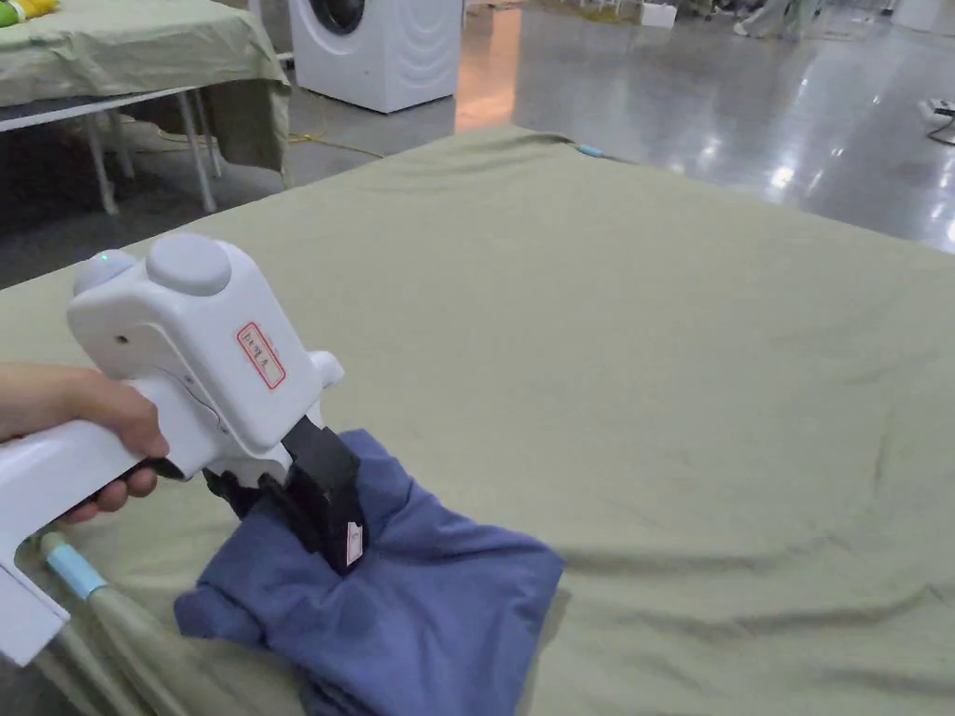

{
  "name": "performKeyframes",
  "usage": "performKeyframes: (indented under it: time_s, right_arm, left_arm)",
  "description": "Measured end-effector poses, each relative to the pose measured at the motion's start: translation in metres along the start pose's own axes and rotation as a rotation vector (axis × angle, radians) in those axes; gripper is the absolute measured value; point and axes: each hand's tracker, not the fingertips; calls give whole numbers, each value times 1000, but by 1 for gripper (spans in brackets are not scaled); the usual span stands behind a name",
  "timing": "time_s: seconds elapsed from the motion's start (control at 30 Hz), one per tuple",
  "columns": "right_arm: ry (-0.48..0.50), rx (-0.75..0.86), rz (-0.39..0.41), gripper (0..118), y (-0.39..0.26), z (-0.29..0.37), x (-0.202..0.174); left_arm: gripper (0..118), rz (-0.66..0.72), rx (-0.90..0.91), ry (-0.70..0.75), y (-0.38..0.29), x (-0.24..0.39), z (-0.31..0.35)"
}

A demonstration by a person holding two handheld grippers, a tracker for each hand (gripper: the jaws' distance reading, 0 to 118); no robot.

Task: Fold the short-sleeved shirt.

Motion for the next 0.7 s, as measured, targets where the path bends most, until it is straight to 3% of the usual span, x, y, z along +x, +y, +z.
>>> performKeyframes:
  time_s: [0.2, 0.23, 0.3, 0.37, 0.4, 0.5, 0.57, 0.6, 0.63, 0.7]
  right_arm:
    - [-71, -55, 14, 3, 4, -18, -5]
    - [-75, -57, 11, 3, 5, -19, -4]
    - [-84, -58, 5, 3, 7, -21, -3]
    - [-92, -53, 3, 3, 7, -20, -4]
    - [-94, -51, 6, 3, 7, -19, -5]
    - [-82, -50, 23, 3, 6, -12, -9]
    - [-66, -39, 45, 3, 6, -6, -11]
    - [-60, -33, 50, 3, 6, -4, -10]
    - [-55, -26, 55, 3, 5, -2, -10]
    - [-55, -4, 78, 3, 5, 2, -7]
  left_arm:
    - [41, -1, 23, 202, 22, -40, 25]
    - [47, 1, 28, 202, 24, -45, 23]
    - [74, -38, 23, 204, 26, -48, 17]
    - [79, -85, 39, 340, 26, -50, 18]
    - [90, -77, 52, 349, 24, -51, 23]
    - [90, -13, 195, 343, 5, -59, 64]
    - [89, 135, 366, 381, -20, -66, 96]
    - [84, 269, 472, 347, -40, -69, 110]
    - [67, 351, 534, 291, -57, -70, 116]
    - [1, 418, 592, 114, -96, -58, 111]
